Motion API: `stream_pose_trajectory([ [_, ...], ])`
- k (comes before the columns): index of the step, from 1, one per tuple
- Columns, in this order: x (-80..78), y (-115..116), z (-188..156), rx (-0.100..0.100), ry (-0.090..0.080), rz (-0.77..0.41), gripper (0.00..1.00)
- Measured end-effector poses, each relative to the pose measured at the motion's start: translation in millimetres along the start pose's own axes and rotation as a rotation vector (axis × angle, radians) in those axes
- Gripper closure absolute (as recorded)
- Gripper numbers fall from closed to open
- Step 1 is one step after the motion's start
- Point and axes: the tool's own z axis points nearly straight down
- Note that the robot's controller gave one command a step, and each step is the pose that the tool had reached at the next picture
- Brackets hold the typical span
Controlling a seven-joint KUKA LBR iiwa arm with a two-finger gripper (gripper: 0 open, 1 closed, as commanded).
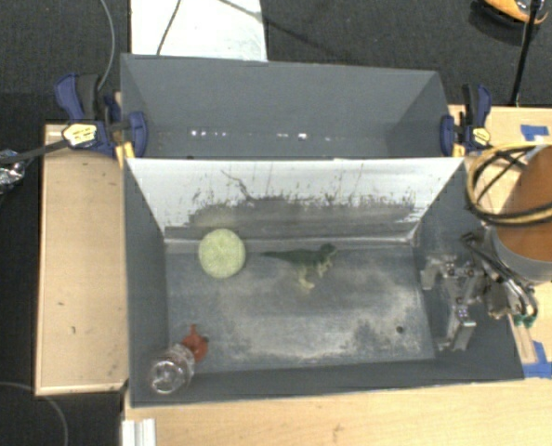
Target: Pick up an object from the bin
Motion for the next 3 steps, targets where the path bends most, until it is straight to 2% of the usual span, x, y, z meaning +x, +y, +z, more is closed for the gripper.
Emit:
stream_pose_trajectory([
  [1, -1.9, 0, -4, 0.002, -0.008, -0.004, 0.0],
  [2, -19.8, -4, 42, 0.002, -0.014, 0.04, 0.0],
  [3, -61.9, -5, 60, -0.001, -0.002, 0.144, 0.0],
])
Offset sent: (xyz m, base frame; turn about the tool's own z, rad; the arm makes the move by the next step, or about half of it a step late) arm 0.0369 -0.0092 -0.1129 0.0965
